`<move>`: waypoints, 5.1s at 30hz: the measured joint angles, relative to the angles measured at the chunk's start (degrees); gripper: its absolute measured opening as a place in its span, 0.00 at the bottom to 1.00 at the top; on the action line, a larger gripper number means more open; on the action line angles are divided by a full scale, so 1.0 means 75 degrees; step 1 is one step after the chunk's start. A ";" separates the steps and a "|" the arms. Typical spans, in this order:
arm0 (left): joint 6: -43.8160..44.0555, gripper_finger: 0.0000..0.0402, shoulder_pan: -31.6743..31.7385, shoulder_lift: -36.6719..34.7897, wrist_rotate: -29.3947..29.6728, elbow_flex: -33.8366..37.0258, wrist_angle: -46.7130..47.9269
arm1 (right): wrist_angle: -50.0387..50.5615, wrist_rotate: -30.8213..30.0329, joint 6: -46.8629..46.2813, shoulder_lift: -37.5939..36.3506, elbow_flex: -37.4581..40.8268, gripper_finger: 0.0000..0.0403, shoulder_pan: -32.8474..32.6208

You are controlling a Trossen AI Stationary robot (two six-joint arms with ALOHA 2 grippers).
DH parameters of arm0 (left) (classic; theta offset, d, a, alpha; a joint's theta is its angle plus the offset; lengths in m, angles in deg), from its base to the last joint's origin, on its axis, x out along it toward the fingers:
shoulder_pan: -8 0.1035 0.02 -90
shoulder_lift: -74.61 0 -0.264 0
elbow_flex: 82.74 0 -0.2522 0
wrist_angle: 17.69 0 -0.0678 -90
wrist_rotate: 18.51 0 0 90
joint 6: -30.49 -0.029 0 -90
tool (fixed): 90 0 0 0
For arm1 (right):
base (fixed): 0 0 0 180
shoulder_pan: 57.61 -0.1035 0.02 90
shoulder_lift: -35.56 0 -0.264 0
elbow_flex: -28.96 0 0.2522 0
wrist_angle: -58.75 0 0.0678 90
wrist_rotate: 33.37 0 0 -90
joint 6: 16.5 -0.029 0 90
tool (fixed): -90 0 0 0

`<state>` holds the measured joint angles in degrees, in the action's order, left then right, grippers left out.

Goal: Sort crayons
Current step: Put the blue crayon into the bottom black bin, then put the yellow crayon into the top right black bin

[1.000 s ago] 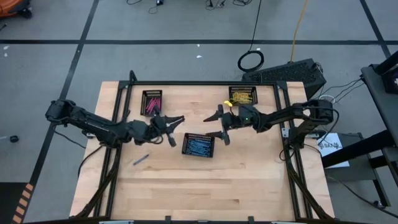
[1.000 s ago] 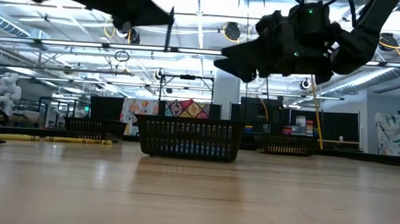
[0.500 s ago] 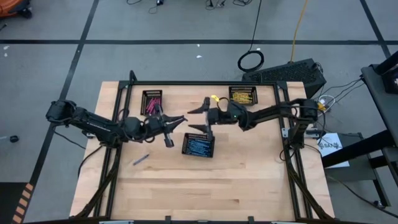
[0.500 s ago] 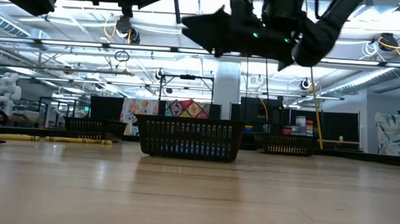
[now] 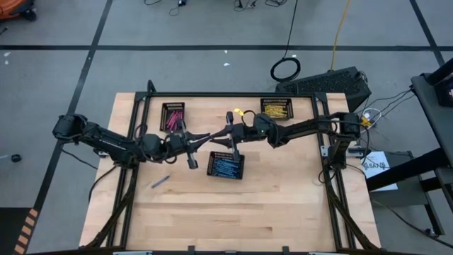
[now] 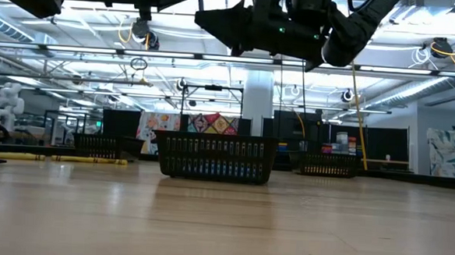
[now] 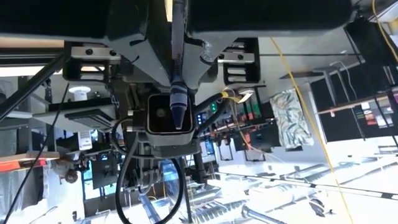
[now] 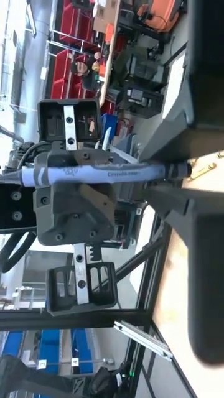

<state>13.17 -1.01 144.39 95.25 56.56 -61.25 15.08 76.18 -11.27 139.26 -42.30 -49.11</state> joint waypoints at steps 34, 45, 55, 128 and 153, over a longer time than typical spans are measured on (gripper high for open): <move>0.1442 0.52 -0.1844 -0.1992 0.3767 -0.2942 0.9169 | 1.1773 0.1110 -0.1999 0.0950 -0.2711 0.01 -0.0005; 0.3645 0.52 -0.2540 -0.1208 0.3972 -0.3789 1.1703 | 1.1979 0.0775 -0.1675 0.1444 -0.3369 0.30 -0.0084; 0.7639 0.52 -0.3011 -0.1139 0.1861 -0.3791 1.4254 | 1.1135 -0.0049 0.0066 -0.0227 -0.3040 0.38 -0.0099; 1.0684 0.52 0.0702 0.0930 -0.1372 -0.1116 1.5113 | 0.5605 0.0005 0.0963 -0.1425 0.0478 0.36 -0.0073; 0.8595 0.43 0.1601 0.0900 -0.2204 -0.0725 1.4587 | 0.5583 0.0009 0.0711 -0.1425 0.0478 0.36 -0.0079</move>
<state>77.63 10.99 151.14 78.72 51.12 48.16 56.96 76.25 -5.94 128.57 -38.71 -49.70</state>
